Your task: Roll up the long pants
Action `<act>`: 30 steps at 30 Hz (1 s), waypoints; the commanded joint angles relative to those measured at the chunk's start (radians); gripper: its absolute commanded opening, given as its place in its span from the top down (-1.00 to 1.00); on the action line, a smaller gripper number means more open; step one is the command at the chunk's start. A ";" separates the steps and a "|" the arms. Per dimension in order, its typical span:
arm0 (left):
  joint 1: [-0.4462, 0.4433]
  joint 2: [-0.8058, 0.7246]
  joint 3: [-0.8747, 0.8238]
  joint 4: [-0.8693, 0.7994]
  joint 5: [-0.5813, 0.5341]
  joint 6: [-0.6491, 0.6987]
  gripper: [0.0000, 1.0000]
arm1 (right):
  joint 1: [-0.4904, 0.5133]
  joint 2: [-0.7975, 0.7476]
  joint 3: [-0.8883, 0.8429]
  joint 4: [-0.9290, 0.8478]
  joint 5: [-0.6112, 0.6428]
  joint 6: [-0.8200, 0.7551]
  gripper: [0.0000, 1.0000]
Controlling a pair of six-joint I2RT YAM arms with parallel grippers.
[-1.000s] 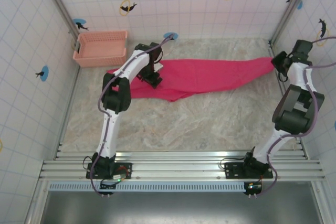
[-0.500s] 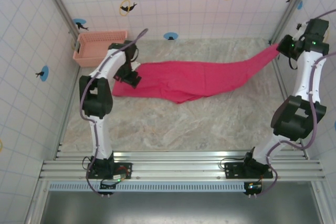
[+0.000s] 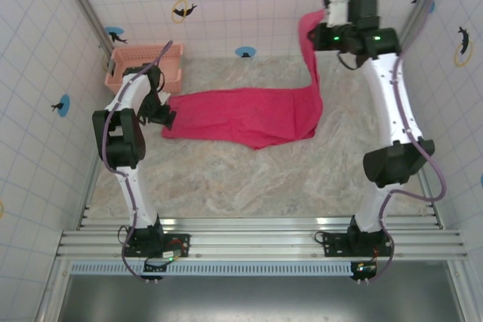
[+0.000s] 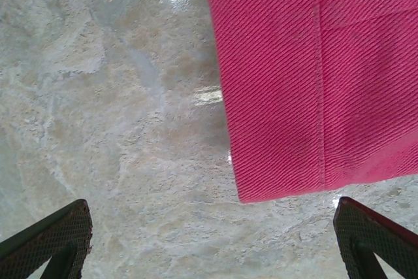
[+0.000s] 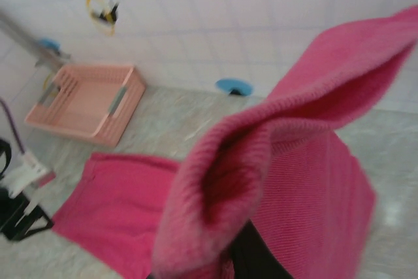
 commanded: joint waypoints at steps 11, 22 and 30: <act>0.126 0.061 0.026 -0.007 0.117 -0.007 -0.95 | 0.466 0.350 0.154 0.159 0.131 0.115 1.00; 0.165 0.083 0.011 0.015 0.198 -0.012 -0.95 | 0.567 0.640 0.447 0.303 0.063 0.306 1.00; 0.167 0.100 0.002 0.028 0.233 -0.016 -0.95 | 0.639 0.742 0.447 0.552 -0.027 0.412 1.00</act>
